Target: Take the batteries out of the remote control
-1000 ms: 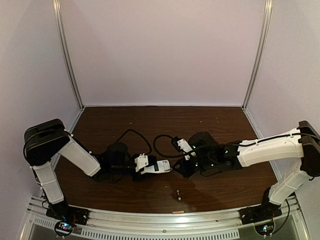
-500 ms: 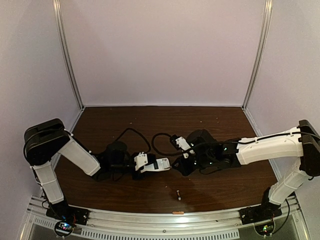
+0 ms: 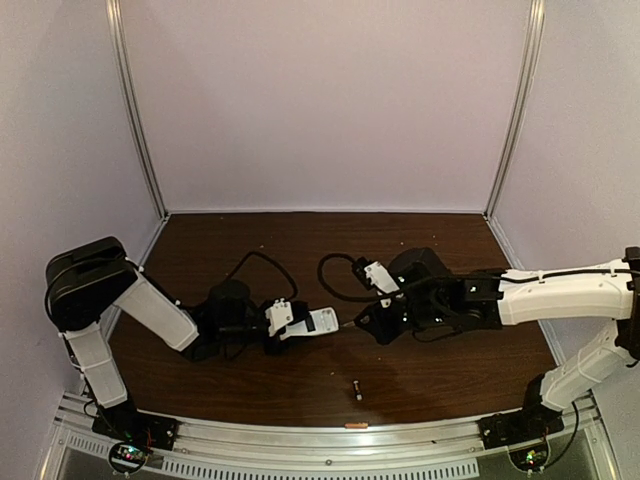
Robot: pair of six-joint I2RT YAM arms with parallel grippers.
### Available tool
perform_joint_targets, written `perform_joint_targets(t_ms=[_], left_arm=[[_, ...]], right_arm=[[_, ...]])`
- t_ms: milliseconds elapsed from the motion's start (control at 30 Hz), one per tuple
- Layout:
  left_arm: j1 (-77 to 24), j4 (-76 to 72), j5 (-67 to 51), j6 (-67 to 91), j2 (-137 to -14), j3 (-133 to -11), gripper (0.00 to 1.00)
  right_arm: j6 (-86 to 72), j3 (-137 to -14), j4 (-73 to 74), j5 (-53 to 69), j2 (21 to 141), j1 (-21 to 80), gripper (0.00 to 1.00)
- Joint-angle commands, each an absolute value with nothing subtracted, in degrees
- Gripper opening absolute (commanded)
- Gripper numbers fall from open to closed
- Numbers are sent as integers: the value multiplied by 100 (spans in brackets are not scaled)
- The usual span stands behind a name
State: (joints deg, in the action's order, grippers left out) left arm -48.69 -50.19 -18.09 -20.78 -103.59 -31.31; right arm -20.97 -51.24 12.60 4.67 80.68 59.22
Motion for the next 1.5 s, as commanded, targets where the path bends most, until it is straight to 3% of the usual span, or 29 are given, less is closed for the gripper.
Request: perform_joint_targets(t_ms=[0,700,1100,1467], left_arm=[[-4825,-5507,-1669,-1922,-10125,-2997,0],[-4825,-5948,258,-288,-9054,-2172,0],[-5053,-4673,1657,1004,-7471,-1313,0],[-5525,-3547,3322,2040,-6866,-1010,0]], right_arm=[[-2053,-5214,1566,47,7703,5882,0],[-2444,-4436,1073,-1049,6759,5734,0],[-2600,-3817,424,-1585,6440,6037,0],[-2878,-3366,267,-2004,5984,6438,0]])
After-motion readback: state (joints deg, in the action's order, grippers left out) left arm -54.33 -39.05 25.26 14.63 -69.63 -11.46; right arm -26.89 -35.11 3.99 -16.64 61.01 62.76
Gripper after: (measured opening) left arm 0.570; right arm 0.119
